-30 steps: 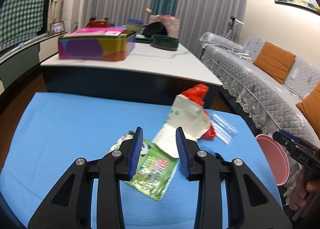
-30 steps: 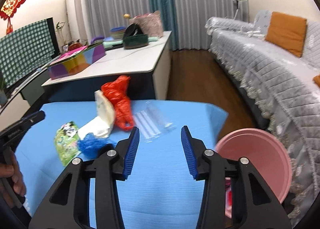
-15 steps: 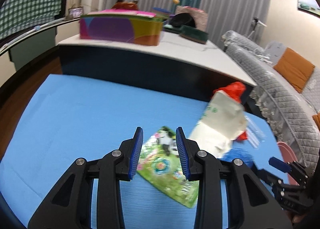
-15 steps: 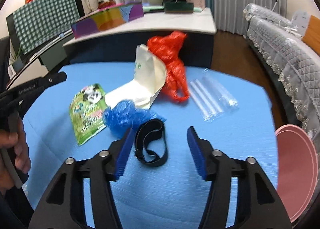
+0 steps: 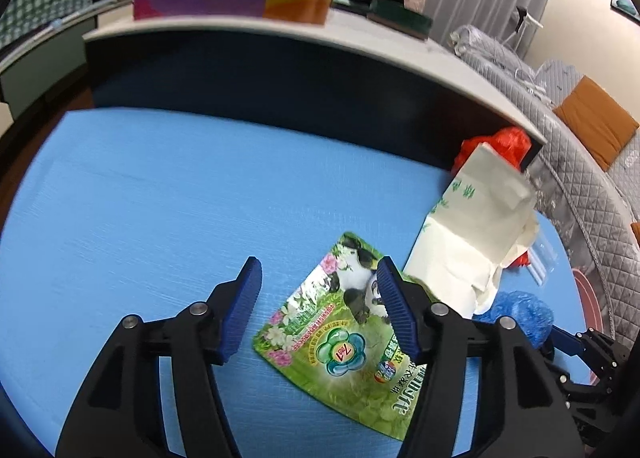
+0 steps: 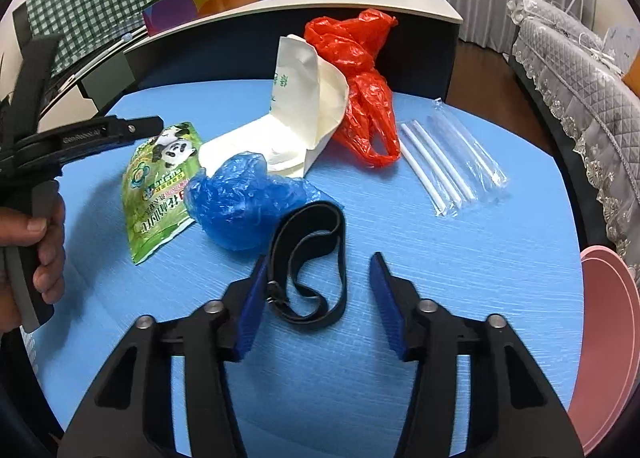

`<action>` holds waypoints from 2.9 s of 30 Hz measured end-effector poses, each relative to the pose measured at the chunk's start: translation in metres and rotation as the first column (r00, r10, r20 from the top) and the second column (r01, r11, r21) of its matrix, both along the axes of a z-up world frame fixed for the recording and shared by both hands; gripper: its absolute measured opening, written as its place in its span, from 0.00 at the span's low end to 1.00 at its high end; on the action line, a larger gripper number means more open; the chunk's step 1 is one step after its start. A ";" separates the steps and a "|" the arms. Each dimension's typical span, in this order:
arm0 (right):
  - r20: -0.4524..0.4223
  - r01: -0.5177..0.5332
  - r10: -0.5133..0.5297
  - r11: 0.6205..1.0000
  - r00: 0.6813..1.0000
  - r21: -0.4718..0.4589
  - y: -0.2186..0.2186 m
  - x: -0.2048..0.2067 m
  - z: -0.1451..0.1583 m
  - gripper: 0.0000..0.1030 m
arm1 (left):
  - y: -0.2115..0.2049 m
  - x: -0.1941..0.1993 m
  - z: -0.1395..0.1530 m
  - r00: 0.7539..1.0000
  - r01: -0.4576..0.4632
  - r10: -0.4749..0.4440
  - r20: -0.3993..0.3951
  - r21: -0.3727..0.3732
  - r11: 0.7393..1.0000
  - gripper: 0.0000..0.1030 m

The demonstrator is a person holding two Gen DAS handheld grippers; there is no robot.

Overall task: Collect trash
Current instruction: 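Grasp the black elastic strap with the right tool while the left tool grasps the green panda bag, then lift the black strap and green panda bag off the table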

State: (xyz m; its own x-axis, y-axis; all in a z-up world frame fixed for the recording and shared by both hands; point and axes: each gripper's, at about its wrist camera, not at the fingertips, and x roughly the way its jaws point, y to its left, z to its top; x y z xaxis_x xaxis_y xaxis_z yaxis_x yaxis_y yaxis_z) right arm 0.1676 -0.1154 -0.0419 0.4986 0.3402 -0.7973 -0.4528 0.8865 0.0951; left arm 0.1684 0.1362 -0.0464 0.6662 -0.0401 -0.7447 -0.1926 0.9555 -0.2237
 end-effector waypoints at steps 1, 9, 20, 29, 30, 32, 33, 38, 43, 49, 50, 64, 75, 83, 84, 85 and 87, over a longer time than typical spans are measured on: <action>-0.003 -0.003 0.003 1.000 1.000 -0.002 0.000 0.000 -0.001 0.32 | 0.000 0.001 -0.002 1.000 0.004 -0.004 -0.007 -0.005 1.000 0.57; 0.003 0.003 -0.003 1.000 1.000 -0.015 -0.006 0.000 0.001 0.19 | -0.016 0.002 -0.012 0.995 0.075 -0.074 -0.061 0.006 0.997 0.57; 0.024 0.051 -0.051 0.999 0.998 0.005 -0.016 -0.007 0.014 0.19 | -0.021 -0.022 0.001 0.984 0.169 -0.168 -0.062 0.013 0.986 0.14; 0.055 0.078 -0.078 0.997 0.995 0.013 -0.021 -0.024 0.030 0.19 | -0.025 -0.042 0.019 0.981 0.193 -0.192 -0.032 0.019 0.981 0.00; 0.057 0.081 -0.082 0.997 0.995 0.015 -0.023 -0.026 0.031 0.19 | -0.025 -0.041 0.017 0.980 0.198 -0.198 -0.029 -0.009 0.980 0.00; 0.060 0.087 -0.088 0.996 0.994 0.015 -0.026 -0.029 0.033 0.19 | -0.025 -0.039 0.011 0.977 0.207 -0.209 -0.048 -0.043 0.977 0.12; 0.062 0.090 -0.090 0.996 0.994 0.012 -0.029 -0.031 0.033 0.19 | -0.026 -0.039 0.007 0.979 0.195 -0.197 -0.052 -0.037 0.980 0.19; 0.058 0.109 -0.109 0.994 0.992 0.011 -0.038 -0.035 0.033 0.19 | -0.026 -0.039 -0.003 0.982 0.184 -0.188 -0.035 -0.091 0.979 0.33; 0.058 0.119 -0.119 0.993 0.991 0.004 -0.044 -0.037 0.031 0.19 | -0.035 -0.033 -0.012 0.978 0.200 -0.204 -0.039 -0.089 0.976 0.33; 0.069 0.142 -0.143 0.990 0.987 0.023 -0.051 -0.037 0.037 0.19 | -0.040 -0.040 0.003 0.973 0.231 -0.231 0.004 -0.069 0.971 0.15; 0.071 0.144 -0.146 0.989 0.987 0.026 -0.051 -0.037 0.038 0.19 | -0.040 -0.042 0.008 0.972 0.236 -0.235 0.014 -0.065 0.970 0.14; 0.130 0.157 -0.166 0.985 0.978 0.071 -0.064 -0.047 0.062 0.19 | -0.057 -0.071 0.093 0.945 0.284 -0.294 0.146 0.082 0.955 0.01; 0.196 0.224 -0.239 0.970 0.951 0.098 -0.092 -0.051 0.075 0.19 | -0.086 -0.076 0.121 0.921 0.272 -0.311 0.236 0.183 0.945 0.01; 0.243 0.259 -0.280 0.959 0.929 0.114 -0.114 -0.056 0.086 0.19 | -0.109 -0.073 0.124 0.904 0.265 -0.315 0.289 0.197 0.944 0.01; 0.246 0.265 -0.287 0.957 0.926 0.119 -0.118 -0.057 0.087 0.19 | -0.113 -0.073 0.125 0.901 0.267 -0.317 0.296 0.200 0.943 0.01; 0.248 0.272 -0.296 0.954 0.923 0.125 -0.122 -0.057 0.089 0.19 | -0.116 -0.074 0.126 0.898 0.267 -0.320 0.303 0.203 0.942 0.01; 0.251 0.285 -0.311 0.949 0.916 0.136 -0.130 -0.058 0.092 0.19 | -0.122 -0.074 0.128 0.891 0.266 -0.323 0.319 0.208 0.941 0.01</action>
